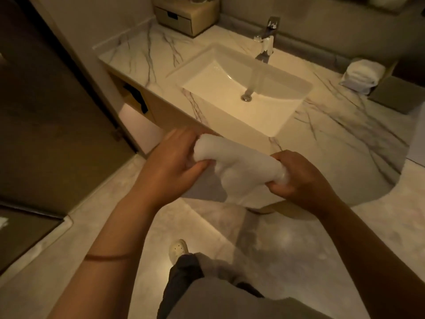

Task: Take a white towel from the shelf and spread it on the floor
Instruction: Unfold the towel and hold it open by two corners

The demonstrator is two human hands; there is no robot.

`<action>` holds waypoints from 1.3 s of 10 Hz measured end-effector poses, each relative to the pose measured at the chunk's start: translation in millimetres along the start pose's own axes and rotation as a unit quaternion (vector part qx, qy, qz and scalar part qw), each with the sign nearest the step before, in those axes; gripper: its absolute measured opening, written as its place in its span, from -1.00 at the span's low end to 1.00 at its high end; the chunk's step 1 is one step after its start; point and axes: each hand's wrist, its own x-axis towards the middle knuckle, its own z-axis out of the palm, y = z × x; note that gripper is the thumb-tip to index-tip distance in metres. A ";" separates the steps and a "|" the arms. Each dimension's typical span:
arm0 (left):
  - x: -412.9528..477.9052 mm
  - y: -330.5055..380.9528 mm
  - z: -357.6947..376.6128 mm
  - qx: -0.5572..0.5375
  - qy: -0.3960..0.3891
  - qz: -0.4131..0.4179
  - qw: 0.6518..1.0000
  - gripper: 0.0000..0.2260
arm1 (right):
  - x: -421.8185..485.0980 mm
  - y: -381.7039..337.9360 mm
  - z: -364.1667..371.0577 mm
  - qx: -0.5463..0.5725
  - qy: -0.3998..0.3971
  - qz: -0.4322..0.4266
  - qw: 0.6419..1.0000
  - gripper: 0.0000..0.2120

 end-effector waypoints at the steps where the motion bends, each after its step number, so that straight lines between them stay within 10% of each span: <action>1: -27.6 15.9 -2.3 0.008 0.007 -0.014 1.000 -0.66 | -17.3 -10.1 0.1 0.011 -0.018 0.038 0.999 -0.63; 13: -447.5 103.6 -89.9 0.061 0.057 -0.051 0.995 -0.59 | -310.9 -326.6 116.6 0.110 -0.134 0.012 0.985 -0.45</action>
